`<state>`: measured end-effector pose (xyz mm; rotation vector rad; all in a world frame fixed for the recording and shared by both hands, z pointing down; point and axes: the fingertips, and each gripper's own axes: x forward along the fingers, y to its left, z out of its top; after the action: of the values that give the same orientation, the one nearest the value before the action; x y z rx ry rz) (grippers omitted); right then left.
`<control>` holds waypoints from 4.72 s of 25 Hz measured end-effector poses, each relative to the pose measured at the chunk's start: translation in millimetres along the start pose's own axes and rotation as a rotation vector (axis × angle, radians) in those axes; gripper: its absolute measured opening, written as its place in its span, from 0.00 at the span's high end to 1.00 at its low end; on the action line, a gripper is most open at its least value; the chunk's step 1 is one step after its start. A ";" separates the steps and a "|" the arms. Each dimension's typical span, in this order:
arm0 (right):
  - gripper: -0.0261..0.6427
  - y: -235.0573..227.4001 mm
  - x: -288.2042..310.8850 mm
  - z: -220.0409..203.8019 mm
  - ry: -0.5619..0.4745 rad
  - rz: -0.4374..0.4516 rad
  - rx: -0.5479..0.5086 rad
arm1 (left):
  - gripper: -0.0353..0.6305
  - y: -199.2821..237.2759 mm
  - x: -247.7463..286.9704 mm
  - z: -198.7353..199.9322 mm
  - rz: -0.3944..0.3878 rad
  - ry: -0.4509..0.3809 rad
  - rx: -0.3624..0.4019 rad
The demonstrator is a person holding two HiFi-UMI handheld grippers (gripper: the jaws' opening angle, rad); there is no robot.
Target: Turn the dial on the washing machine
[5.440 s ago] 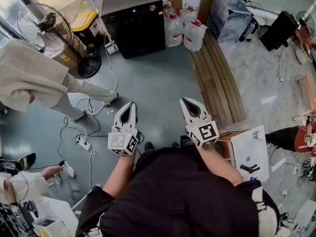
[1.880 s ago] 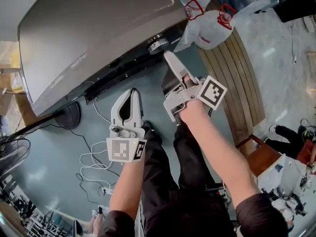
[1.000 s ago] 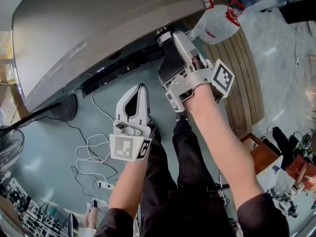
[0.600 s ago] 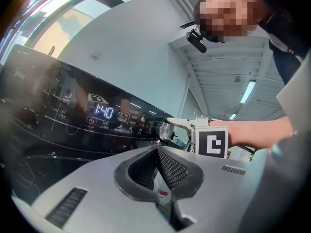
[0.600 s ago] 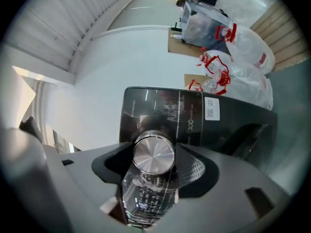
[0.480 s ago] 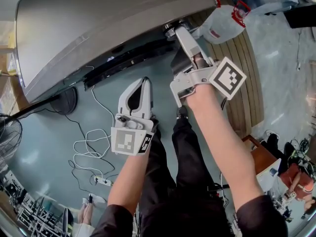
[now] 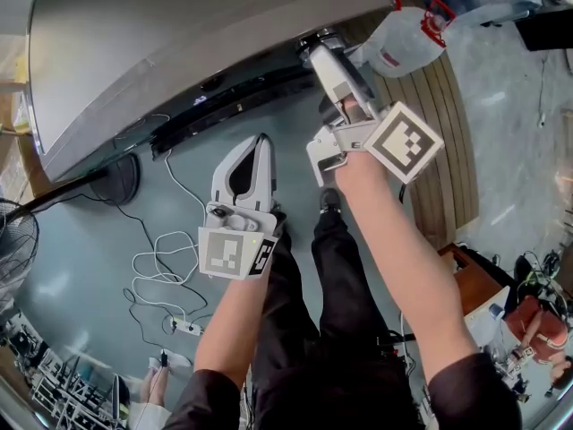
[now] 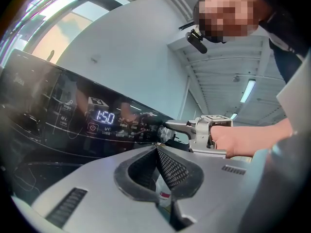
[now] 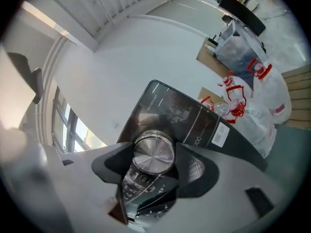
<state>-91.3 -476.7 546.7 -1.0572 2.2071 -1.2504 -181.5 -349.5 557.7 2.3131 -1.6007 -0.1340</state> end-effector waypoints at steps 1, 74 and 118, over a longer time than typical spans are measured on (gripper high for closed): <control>0.54 1.6 0.6 0.0 0.001 0.000 -0.015 | 0.93 -0.3 -0.3 -0.3 0.001 0.000 -0.002; 0.93 121.8 -115.9 3.0 0.172 0.044 -1.008 | 0.93 -40.2 -41.3 99.0 0.101 -0.033 0.086; 0.93 368.5 -508.0 -58.7 0.042 0.004 -1.051 | 0.93 -191.3 -521.3 208.2 0.171 -0.118 0.162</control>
<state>40.8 63.3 249.5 -1.3303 2.9240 0.0066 -255.1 149.5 245.9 2.3098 -1.9259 -0.1052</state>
